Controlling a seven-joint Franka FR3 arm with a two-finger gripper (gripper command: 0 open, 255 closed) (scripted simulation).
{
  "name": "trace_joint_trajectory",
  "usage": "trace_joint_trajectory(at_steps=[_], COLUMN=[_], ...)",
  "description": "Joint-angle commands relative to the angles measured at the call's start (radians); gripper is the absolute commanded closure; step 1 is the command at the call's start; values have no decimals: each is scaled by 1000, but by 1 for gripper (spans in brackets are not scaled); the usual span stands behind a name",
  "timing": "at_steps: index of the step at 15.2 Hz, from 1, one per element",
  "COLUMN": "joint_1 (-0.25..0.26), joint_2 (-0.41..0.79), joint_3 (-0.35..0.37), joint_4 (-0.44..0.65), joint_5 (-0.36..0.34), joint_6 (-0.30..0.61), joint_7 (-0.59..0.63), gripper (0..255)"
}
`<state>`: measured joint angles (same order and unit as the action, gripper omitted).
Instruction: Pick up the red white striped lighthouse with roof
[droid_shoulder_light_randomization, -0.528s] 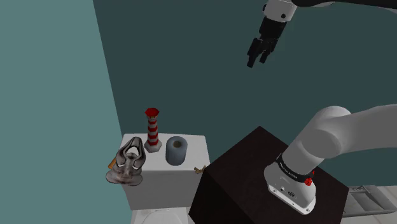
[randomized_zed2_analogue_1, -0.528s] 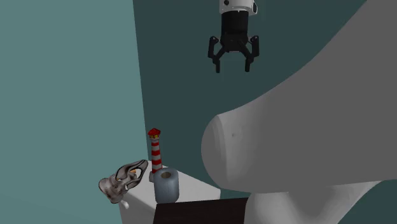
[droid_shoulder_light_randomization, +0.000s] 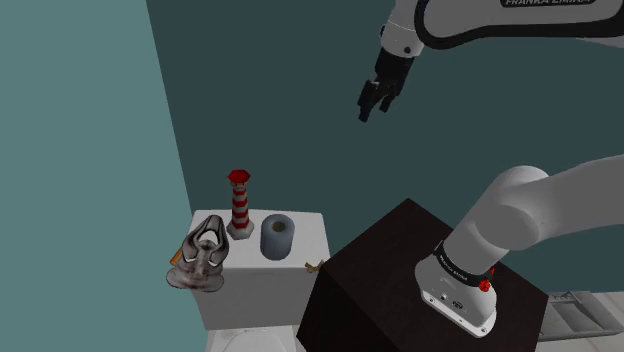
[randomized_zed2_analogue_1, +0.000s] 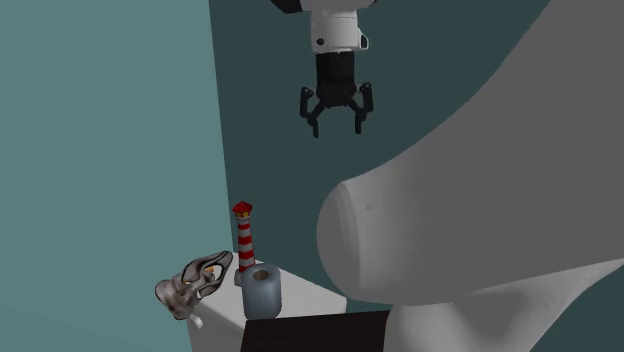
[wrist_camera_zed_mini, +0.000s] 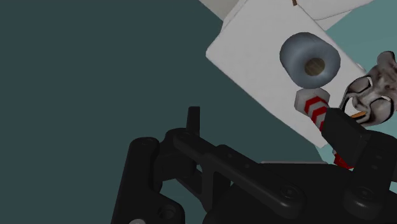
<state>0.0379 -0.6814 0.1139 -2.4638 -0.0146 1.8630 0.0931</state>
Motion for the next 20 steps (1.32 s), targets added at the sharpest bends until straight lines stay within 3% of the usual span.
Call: trace_joint_trajectory(at_steps=[1, 6, 11, 15, 20], joint_1=[9, 17, 3, -20, -26], joint_2=[48, 180, 343, 492, 703], joint_3=[38, 133, 234, 313, 378], joint_4=[-6, -9, 25, 82, 193], joint_5=[-2, -33, -115, -238, -466], joint_6=[69, 232, 376, 462, 512], joint_7=[32, 122, 240, 368, 567], gripper=[0, 0, 0, 0, 0])
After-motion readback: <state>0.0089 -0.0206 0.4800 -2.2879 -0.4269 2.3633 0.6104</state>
